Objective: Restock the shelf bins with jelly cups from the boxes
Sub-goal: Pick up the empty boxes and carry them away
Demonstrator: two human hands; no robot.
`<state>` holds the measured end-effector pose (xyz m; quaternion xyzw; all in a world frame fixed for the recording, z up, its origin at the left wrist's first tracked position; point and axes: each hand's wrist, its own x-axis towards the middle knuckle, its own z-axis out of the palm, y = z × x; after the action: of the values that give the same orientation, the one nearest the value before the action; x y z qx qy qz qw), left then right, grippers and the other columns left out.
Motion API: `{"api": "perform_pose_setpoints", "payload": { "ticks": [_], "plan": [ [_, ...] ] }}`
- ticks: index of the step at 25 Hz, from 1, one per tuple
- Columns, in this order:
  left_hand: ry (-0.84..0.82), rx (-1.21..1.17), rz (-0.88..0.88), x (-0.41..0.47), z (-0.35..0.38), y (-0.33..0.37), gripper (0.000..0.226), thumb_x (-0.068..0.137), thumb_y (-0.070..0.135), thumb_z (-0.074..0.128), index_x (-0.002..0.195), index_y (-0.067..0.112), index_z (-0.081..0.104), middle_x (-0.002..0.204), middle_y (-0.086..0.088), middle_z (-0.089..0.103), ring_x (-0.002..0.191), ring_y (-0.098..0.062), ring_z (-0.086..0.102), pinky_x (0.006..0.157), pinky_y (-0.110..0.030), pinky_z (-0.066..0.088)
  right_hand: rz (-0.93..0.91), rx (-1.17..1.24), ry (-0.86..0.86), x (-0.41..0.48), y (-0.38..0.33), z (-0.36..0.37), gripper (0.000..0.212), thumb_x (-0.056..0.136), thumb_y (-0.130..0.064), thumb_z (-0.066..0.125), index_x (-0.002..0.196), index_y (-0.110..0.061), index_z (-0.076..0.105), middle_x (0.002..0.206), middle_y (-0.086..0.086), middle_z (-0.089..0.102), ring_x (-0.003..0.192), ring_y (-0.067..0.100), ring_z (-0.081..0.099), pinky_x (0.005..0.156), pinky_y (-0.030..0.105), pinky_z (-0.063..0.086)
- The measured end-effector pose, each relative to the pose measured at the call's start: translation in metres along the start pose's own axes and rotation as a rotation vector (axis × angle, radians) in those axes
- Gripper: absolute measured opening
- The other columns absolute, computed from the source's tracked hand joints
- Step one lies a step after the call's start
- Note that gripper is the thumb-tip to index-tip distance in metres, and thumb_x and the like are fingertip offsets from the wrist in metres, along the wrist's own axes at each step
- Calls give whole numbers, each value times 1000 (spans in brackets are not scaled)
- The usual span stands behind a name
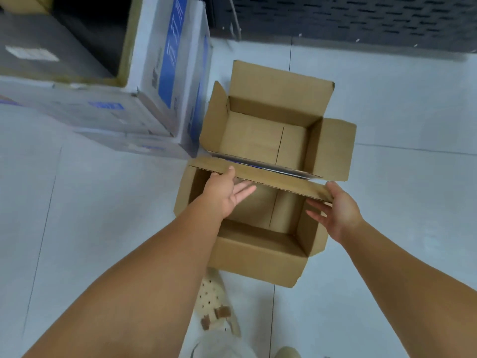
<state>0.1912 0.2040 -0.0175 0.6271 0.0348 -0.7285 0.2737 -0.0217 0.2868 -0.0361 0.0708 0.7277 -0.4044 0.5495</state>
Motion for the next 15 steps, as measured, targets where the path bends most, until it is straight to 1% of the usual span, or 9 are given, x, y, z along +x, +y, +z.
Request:
{"api": "perform_pose_setpoints", "payload": {
  "ticks": [2, 5, 7, 10, 13, 15],
  "plan": [
    [4, -5, 5, 11, 21, 27, 74, 101, 12, 51, 159, 26, 7, 156, -16, 37, 121, -36, 60, 88, -46, 59, 3, 10, 0, 15, -29, 21, 43, 100, -27, 49, 142, -22, 41, 131, 3, 52, 111, 29, 61, 90, 46, 52],
    [33, -22, 8, 28, 52, 59, 73, 101, 13, 51, 159, 26, 9, 155, -16, 36, 120, -35, 61, 87, -46, 59, 3, -31, -7, 37, -71, 45, 45, 101, -21, 45, 145, -23, 38, 110, -4, 54, 113, 29, 60, 88, 44, 52],
    [50, -47, -3, 36, 76, 73, 73, 101, 12, 51, 159, 27, 9, 155, -15, 37, 121, -35, 60, 89, -47, 59, 17, -57, 3, 53, -100, 52, 45, 101, -19, 43, 145, -22, 38, 105, -5, 54, 114, 29, 59, 89, 44, 51],
    [94, -92, 4, 49, 112, 89, 71, 101, 13, 51, 158, 29, 13, 154, -15, 39, 117, -34, 61, 87, -47, 59, 38, -141, -49, 77, -146, 60, 43, 101, -21, 43, 144, -22, 39, 117, -2, 54, 113, 28, 60, 89, 44, 51],
    [143, -121, 18, 59, 140, 108, 65, 101, 14, 52, 157, 29, 22, 150, -16, 43, 108, -33, 65, 79, -45, 62, 46, -275, -113, 94, -186, 67, 44, 100, -25, 46, 144, -24, 40, 117, -4, 53, 109, 26, 62, 90, 44, 51],
    [175, -135, 27, 64, 155, 122, 63, 100, 15, 52, 156, 28, 25, 148, -16, 45, 102, -33, 67, 78, -45, 62, 64, -343, -135, 104, -210, 73, 45, 100, -28, 47, 145, -25, 40, 126, -4, 52, 109, 25, 62, 91, 45, 51]
  ]
}}
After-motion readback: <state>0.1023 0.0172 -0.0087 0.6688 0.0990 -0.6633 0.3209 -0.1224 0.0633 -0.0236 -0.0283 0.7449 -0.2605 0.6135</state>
